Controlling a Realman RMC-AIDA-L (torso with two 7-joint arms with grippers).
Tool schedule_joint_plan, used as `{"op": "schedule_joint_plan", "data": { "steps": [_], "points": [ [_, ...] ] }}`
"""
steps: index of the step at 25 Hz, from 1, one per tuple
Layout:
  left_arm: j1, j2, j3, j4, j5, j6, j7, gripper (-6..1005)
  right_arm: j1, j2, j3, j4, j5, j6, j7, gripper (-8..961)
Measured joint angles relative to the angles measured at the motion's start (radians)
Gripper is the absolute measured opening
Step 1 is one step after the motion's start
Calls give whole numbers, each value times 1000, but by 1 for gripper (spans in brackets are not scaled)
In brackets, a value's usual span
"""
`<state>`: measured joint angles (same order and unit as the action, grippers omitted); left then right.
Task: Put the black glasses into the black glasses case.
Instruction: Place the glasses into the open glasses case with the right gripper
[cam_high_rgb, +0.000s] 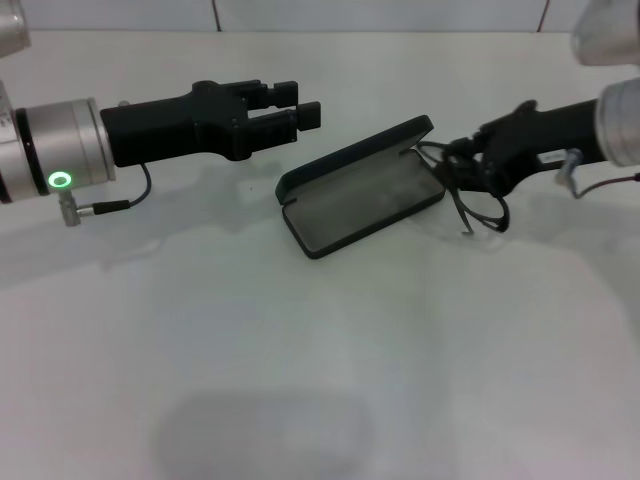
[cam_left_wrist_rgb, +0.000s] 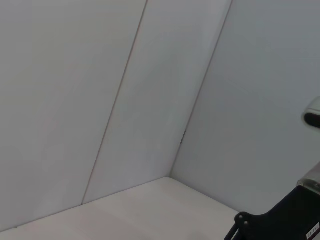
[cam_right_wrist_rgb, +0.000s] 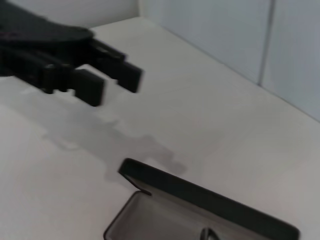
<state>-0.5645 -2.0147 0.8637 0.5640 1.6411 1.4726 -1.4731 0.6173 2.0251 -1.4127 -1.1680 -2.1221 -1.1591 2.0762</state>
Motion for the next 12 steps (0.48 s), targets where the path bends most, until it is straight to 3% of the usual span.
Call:
{"op": "schedule_joint_plan", "data": {
  "steps": [8,12],
  "points": [
    [1,-4,-3,-1,0,0,1,533,-24,0,-213,-93,-85,189,-13,344],
    [18,-4,-45,1,-26,0,1,533,-42,-1,-289,-110,-115,268,-13,349]
  ]
}}
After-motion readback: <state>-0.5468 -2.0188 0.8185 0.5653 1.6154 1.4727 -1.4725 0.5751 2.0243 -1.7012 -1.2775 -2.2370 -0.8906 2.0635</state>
